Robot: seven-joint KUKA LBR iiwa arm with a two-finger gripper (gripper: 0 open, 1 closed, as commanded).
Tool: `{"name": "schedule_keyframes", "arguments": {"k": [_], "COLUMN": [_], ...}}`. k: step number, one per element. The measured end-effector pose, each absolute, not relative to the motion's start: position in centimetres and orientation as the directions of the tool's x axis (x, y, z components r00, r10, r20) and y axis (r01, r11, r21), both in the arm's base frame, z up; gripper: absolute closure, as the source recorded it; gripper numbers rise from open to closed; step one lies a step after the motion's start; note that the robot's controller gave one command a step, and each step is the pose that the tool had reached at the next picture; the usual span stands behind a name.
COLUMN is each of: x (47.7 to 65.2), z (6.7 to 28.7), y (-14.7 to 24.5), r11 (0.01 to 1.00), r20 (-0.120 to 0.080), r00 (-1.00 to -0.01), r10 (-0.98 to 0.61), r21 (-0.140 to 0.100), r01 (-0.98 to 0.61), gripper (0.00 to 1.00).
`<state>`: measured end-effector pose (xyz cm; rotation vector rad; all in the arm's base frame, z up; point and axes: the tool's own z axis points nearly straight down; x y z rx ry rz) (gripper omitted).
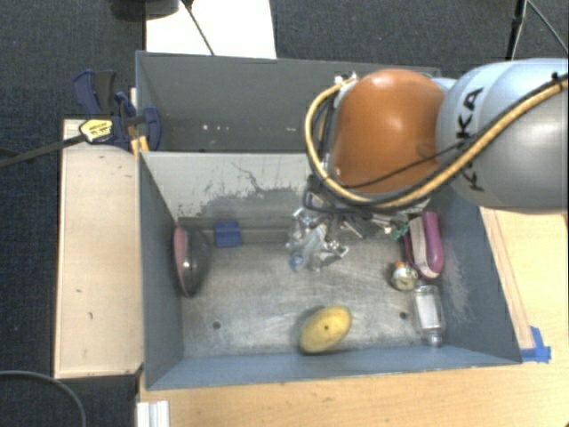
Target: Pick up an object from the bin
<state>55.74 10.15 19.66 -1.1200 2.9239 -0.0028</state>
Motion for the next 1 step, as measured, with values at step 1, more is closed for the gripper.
{"name": "schedule_keyframes", "arguments": {"k": [1], "x": [55.92], "z": [24.97], "y": [10.89], "r11": [0.427], "r20": [-0.006], "r00": [-0.427], "r10": [-0.904], "r21": [-0.006], "r01": [-0.904], "gripper": [1.0]}}
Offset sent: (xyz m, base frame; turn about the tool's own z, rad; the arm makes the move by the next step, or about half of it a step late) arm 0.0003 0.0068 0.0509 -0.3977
